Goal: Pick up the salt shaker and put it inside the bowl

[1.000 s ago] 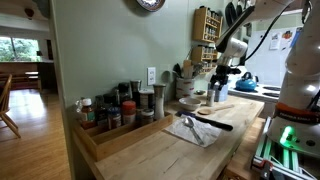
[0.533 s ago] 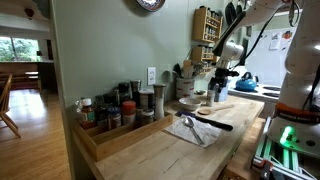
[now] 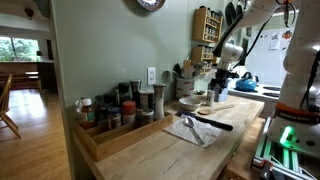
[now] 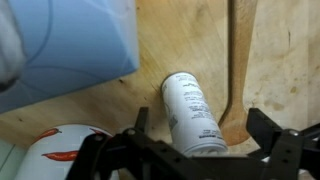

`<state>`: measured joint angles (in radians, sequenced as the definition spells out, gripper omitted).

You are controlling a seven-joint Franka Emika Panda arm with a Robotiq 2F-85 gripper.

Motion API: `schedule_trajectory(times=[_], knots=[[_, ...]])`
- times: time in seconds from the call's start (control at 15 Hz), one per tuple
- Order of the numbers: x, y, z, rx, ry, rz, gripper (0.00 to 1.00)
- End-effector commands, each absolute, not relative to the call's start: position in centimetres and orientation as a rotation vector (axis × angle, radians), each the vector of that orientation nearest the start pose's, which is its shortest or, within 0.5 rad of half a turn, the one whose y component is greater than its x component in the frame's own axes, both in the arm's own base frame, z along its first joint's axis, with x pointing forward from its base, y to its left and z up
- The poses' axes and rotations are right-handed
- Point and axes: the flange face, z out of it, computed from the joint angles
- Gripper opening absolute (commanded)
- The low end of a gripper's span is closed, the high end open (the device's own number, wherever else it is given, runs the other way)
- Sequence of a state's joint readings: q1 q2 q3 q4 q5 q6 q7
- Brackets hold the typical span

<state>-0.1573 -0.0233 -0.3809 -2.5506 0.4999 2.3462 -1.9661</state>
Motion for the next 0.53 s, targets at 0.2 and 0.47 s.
schedule_trajectory(times=[0.2,0.47], knots=[[38.34,-19.82,25.89,-2.399,-1.519,-0.391,1.0],[38.52,-20.47,25.33,-2.425,-1.592,-0.416,1.0]])
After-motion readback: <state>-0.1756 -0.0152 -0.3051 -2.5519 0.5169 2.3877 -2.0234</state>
